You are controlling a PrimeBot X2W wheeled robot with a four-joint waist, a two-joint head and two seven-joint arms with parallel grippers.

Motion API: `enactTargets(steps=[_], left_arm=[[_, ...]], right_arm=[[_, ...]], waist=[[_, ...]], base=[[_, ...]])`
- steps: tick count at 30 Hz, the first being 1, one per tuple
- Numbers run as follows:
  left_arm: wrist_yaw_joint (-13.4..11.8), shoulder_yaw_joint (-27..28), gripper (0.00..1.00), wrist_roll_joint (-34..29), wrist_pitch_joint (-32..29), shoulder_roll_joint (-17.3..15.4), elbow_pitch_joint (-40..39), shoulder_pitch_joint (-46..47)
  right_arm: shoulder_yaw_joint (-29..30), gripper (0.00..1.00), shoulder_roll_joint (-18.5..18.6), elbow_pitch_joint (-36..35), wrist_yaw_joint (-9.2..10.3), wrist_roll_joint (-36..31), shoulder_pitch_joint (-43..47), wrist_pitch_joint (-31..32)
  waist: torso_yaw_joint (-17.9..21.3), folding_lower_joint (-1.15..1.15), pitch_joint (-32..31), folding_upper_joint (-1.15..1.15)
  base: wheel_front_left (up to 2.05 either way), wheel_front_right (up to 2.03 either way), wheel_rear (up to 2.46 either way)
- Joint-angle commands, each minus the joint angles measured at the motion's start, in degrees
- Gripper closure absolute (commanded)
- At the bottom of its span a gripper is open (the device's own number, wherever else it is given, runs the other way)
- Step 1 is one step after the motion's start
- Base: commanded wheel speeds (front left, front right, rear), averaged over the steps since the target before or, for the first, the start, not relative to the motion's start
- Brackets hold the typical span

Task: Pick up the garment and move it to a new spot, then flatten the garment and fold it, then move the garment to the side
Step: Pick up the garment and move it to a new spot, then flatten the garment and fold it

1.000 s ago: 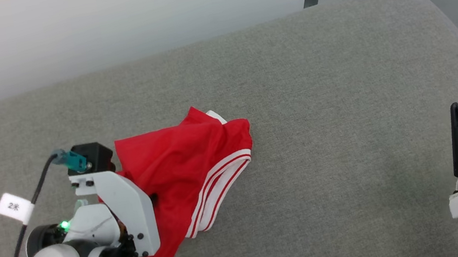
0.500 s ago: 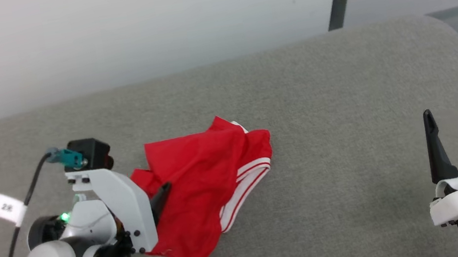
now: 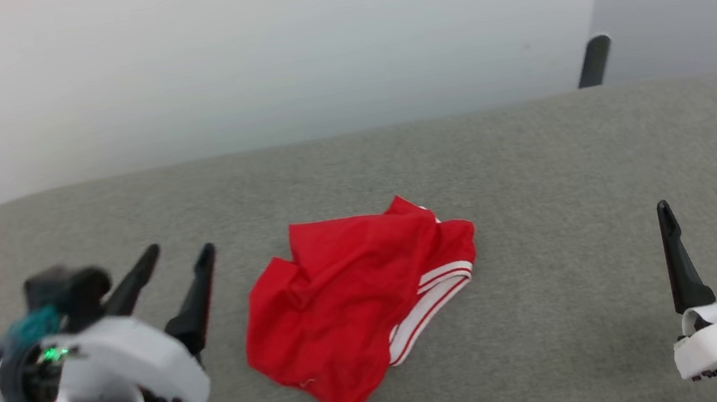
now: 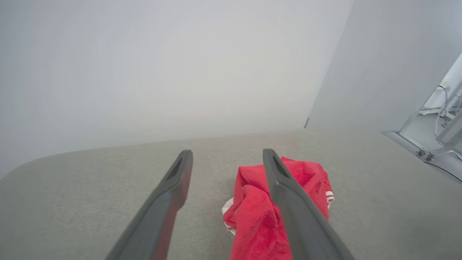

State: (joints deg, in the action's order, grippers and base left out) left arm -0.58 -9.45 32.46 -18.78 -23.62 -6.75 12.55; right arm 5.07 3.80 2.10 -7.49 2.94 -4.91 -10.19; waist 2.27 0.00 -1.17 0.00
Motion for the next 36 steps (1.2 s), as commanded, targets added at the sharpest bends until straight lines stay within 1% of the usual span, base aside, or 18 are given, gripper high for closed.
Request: enactTargets(steps=[1, 5, 9, 11, 14, 20, 24, 31, 36], left_arm=[[0.55, 0.77, 0.0, -0.75, 3.42, 0.27, 0.74, -1.49], [1.15, 2.23, 0.0, -3.34, 13.29, 0.44, 3.81, -4.5], [1.74, 3.99, 0.0, -4.17, 22.01, 0.84, 6.68, -7.35], [1.87, 4.69, 0.0, -4.35, 25.19, 1.15, 7.7, -9.01], [1.85, 5.32, 0.0, -4.79, 28.23, 0.87, 9.21, -11.47], [1.76, 6.09, 0.0, -5.29, 30.95, 0.23, 10.85, -15.17], [1.55, 6.64, 0.0, -4.82, 31.54, 0.36, 10.76, -16.04], [1.83, 6.38, 0.0, -4.24, 31.23, 0.12, 10.28, -15.12], [0.9, 7.15, 0.0, -3.73, 30.74, -0.2, 10.41, -14.5]], right_arm=[[0.16, 0.0, 0.3, 0.16, 0.0, -0.36, 0.74, -0.5], [0.95, 0.0, 0.5, 0.66, 0.0, -0.89, 1.96, -1.19], [1.66, 0.0, 0.4, 0.82, 0.0, -1.19, 3.27, -1.63], [1.97, 0.0, 0.33, 0.76, 0.0, -1.4, 3.82, -1.64], [2.62, 0.0, 0.21, 0.69, 0.0, -1.57, 4.75, -1.84], [3.53, 0.0, -0.09, 0.43, 0.0, -2.0, 6.12, -2.02], [3.95, 0.0, -0.28, 0.47, 0.0, -2.08, 6.91, -2.06], [3.35, 0.0, -0.51, 0.28, 0.0, -2.23, 6.57, -1.61], [2.21, 0.0, -0.48, 0.32, 0.0, -1.63, 6.08, -0.49]], waist=[[-1.55, 0.0, -1.23, 0.0], [-2.93, 0.0, -2.05, 0.0], [-4.15, 0.0, -2.8, 0.0], [-4.54, 0.0, -3.09, 0.0], [-5.18, 0.0, -3.5, 0.0], [-6.02, 0.0, -3.95, 0.0], [-6.58, 0.0, -4.01, 0.0], [-7.17, 0.0, -3.81, 0.0], [-8.64, 0.0, -3.37, 0.0]], base=[[0.0, 0.0, 0.0], [0.0, 0.0, 0.0], [0.0, 0.0, 0.0], [0.0, 0.0, 0.0], [0.0, 0.0, 0.0], [0.0, 0.0, 0.0], [0.0, 0.0, 0.0], [0.0, 0.0, 0.0], [0.0, 0.0, 0.0]])
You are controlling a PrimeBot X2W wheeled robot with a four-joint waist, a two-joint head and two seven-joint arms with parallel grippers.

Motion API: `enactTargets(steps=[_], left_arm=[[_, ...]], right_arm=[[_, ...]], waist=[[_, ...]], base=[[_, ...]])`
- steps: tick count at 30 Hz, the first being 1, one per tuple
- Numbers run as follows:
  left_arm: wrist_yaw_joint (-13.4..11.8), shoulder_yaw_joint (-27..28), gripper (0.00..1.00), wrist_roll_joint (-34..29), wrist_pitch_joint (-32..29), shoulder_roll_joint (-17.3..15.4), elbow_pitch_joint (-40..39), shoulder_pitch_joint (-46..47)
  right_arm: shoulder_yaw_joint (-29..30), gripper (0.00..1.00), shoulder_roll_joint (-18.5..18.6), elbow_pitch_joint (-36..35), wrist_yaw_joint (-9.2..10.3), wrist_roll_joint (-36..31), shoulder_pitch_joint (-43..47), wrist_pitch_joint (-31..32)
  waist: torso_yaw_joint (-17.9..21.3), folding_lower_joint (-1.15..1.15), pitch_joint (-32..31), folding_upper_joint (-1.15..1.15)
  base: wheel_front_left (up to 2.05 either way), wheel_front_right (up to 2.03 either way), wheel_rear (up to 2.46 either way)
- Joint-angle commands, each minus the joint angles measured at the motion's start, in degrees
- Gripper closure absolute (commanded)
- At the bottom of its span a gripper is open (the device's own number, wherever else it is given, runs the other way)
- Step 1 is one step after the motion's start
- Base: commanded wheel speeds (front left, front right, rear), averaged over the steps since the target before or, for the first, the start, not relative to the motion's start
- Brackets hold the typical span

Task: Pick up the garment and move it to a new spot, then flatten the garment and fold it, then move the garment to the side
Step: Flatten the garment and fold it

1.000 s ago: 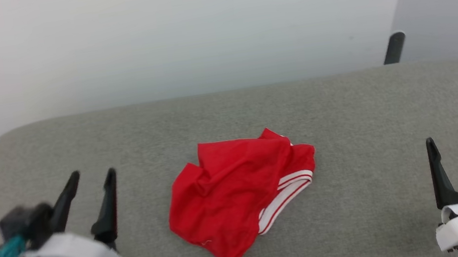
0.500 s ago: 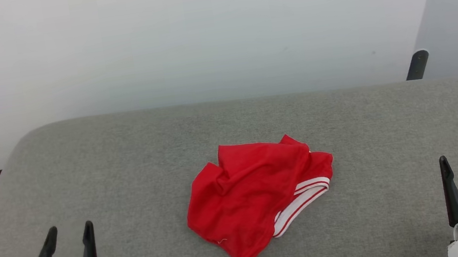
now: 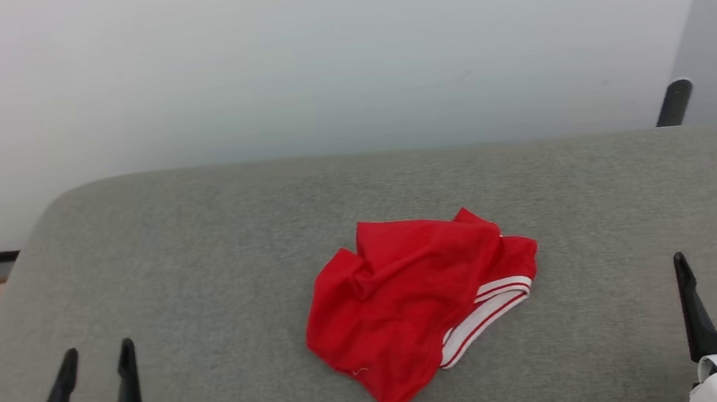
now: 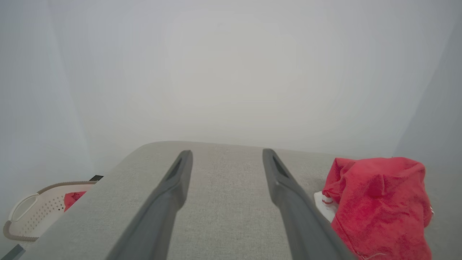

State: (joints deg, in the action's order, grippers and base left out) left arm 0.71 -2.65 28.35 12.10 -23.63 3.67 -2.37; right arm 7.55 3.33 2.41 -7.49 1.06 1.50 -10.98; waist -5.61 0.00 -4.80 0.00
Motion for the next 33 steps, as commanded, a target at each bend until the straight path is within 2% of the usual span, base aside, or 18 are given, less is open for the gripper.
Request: enactTargets(steps=[1, 10, 18, 19, 23, 33], left_arm=[[-0.67, 0.57, 0.0, 0.54, -0.15, -0.12, -0.14, 0.45], [-2.47, 1.05, 0.0, 1.42, 0.08, 1.26, -1.79, -0.55], [-2.34, -1.14, 0.0, 1.38, 1.06, 4.22, -2.23, 1.07], [-2.34, -1.14, 0.0, 1.38, 1.06, 4.22, -2.23, 1.07], [-1.9, -2.21, 0.0, 1.67, 1.8, 6.25, -2.19, 2.23], [-0.67, -4.03, 0.0, 0.79, 2.86, 10.47, -1.44, 4.94]], right_arm=[[-0.56, 0.0, 0.18, -0.01, 0.0, 0.27, -0.48, 0.61], [-1.7, 0.0, 3.36, -0.01, 0.0, 2.25, -3.26, 7.29], [0.08, 0.0, 6.58, 2.32, 0.01, 5.57, -7.25, 20.85], [0.08, 0.0, 6.58, 2.32, 0.01, 5.57, -7.25, 20.85], [0.42, 0.0, 8.46, 4.27, 0.01, 7.13, -9.75, 28.66], [1.4, 0.0, 9.98, 9.48, 0.01, 10.03, -16.47, 38.85]], waist=[[-1.27, 0.0, 0.35, 0.0], [-8.45, 0.0, 2.18, 0.0], [-15.55, 0.0, 6.63, 0.0], [-15.55, 0.0, 6.63, 0.0], [-18.22, 0.0, 9.68, 0.0], [-22.29, 0.0, 16.58, 0.0]], base=[[0.0, 0.0, 0.0], [0.0, 0.0, 0.0], [0.0, 0.0, 0.0], [0.0, 0.0, 0.0], [0.0, 0.0, 0.0], [0.0, 0.0, 0.0]])
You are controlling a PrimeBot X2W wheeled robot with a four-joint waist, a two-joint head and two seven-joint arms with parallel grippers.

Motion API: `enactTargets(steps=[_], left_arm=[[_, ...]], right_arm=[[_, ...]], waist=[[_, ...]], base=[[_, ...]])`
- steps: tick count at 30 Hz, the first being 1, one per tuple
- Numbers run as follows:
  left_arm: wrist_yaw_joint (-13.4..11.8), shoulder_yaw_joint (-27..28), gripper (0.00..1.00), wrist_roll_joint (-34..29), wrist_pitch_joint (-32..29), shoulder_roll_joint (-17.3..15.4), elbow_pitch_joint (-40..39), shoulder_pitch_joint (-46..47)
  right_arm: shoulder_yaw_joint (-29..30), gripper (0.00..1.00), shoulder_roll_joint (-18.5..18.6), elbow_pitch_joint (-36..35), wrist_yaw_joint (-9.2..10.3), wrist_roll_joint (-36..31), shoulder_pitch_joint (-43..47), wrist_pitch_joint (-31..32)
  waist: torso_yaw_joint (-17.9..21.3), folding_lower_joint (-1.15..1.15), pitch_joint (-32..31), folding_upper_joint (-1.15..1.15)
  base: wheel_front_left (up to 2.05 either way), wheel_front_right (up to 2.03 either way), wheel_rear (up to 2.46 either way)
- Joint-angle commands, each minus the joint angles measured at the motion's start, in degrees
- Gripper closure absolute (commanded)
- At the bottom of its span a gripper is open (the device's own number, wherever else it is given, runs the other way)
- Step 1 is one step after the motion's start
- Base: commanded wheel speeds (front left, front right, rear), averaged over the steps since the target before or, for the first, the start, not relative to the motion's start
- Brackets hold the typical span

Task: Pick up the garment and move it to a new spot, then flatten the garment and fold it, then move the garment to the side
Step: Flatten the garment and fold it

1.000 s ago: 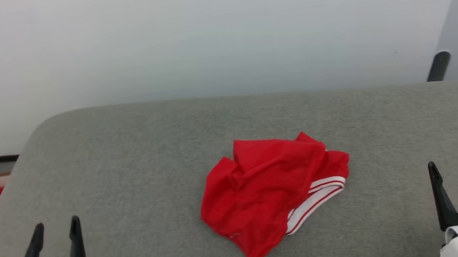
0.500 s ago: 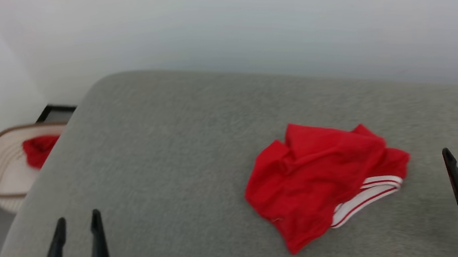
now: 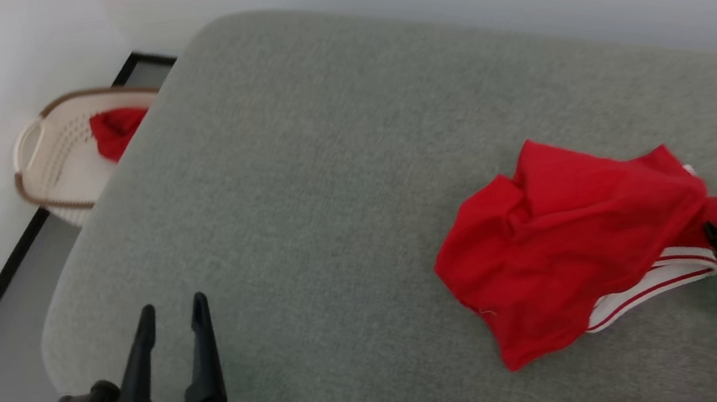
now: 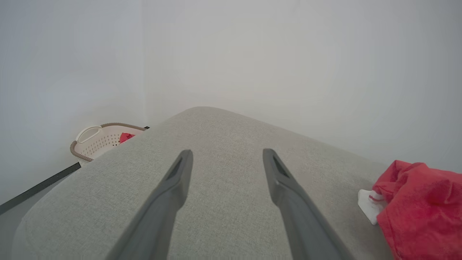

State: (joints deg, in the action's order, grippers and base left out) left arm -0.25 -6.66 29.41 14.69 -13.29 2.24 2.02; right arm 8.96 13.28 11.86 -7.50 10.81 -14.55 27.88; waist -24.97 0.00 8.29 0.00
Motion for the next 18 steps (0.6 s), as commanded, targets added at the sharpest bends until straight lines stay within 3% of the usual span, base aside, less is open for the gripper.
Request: enactTargets(steps=[1, 7, 8, 9, 18], left_arm=[[0.44, -0.02, 0.0, -0.17, 0.32, 0.54, 0.14, 0.79], [1.3, 0.18, 0.0, -0.61, 0.47, 2.25, 1.2, 1.46], [1.39, 0.34, 0.0, -0.65, 0.45, 2.43, 1.34, 1.51], [1.51, 0.52, 0.0, -0.67, 0.47, 2.61, 1.48, 1.54], [2.16, 2.86, 0.0, -1.03, 0.45, 3.19, 1.85, 0.61]], right_arm=[[-0.59, 0.0, 0.26, 0.44, 0.02, 0.63, -1.04, 0.74], [-0.99, 0.0, 0.1, 4.95, 0.02, 1.4, -3.25, 4.93], [-1.1, 0.84, -0.03, 5.66, 0.01, 1.56, -3.36, 5.3], [-1.4, 1.0, 0.02, 6.1, 0.01, 1.6, -3.39, 5.26], [-4.21, 1.0, 0.81, 6.04, 0.01, 3.22, -3.86, 3.94]], waist=[[-3.11, 0.0, 3.98, 0.0], [-3.72, 0.0, 5.39, 0.0], [-3.74, 0.0, 5.48, 0.0], [-3.69, 0.0, 5.53, 0.0], [-1.39, 0.0, 4.4, 0.0]], base=[[0.0, 0.0, 0.0], [0.0, 0.0, 0.0], [0.0, 0.0, 0.0], [0.0, 0.0, 0.0], [0.0, 0.0, 0.0]])
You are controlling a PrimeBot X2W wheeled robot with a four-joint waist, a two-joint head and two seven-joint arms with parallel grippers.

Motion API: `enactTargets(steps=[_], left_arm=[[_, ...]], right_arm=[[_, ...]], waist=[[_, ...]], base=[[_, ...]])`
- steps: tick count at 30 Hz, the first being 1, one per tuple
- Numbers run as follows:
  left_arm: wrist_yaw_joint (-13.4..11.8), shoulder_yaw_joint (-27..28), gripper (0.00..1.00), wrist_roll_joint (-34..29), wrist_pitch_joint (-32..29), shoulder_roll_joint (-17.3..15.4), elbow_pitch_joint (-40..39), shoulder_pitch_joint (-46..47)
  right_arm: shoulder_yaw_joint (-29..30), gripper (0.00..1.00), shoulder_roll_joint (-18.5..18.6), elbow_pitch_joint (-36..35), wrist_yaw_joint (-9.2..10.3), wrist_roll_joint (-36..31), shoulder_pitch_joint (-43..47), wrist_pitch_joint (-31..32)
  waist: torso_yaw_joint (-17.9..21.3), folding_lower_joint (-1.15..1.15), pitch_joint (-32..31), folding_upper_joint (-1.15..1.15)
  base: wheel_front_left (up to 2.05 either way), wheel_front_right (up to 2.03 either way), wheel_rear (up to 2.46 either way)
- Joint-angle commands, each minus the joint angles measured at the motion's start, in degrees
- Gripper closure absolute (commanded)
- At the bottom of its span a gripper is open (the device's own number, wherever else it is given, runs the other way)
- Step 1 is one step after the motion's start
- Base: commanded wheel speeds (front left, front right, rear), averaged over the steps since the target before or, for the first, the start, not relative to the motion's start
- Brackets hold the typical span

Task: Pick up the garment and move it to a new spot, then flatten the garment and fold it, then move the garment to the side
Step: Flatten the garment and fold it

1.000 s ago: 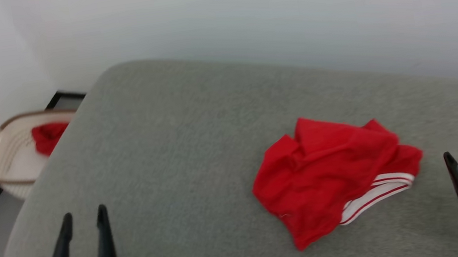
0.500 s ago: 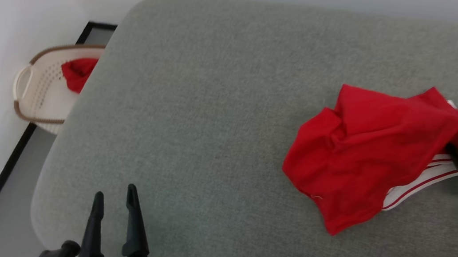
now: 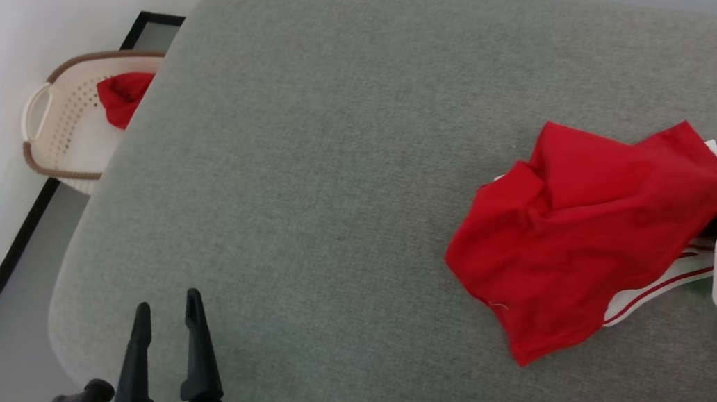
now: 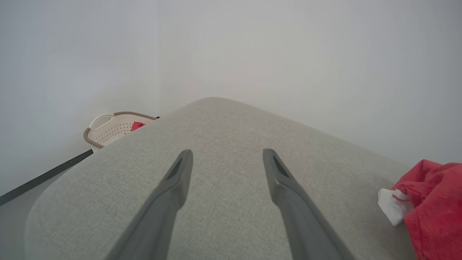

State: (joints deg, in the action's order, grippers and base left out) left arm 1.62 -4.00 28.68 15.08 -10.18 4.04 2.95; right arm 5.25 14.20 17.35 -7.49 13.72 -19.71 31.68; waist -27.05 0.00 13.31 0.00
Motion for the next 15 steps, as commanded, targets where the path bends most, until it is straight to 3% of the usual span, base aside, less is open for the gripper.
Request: enactTargets(steps=[1, 15], left_arm=[[0.28, 0.36, 0.0, -0.44, 0.07, 0.04, 0.0, -0.31], [0.0, 1.34, 0.0, -0.39, -0.33, -1.65, -0.36, -1.5]], right_arm=[[-1.05, 1.0, -0.14, -0.2, 0.0, 0.56, 1.51, 0.05], [-4.54, 1.0, -2.57, -16.94, 0.0, 3.99, 11.15, 8.24]], waist=[[1.04, 0.0, -0.96, 0.0], [5.94, 0.0, -5.08, 0.0]], base=[[0.0, 0.0, 0.0], [0.0, 0.0, 0.0]])
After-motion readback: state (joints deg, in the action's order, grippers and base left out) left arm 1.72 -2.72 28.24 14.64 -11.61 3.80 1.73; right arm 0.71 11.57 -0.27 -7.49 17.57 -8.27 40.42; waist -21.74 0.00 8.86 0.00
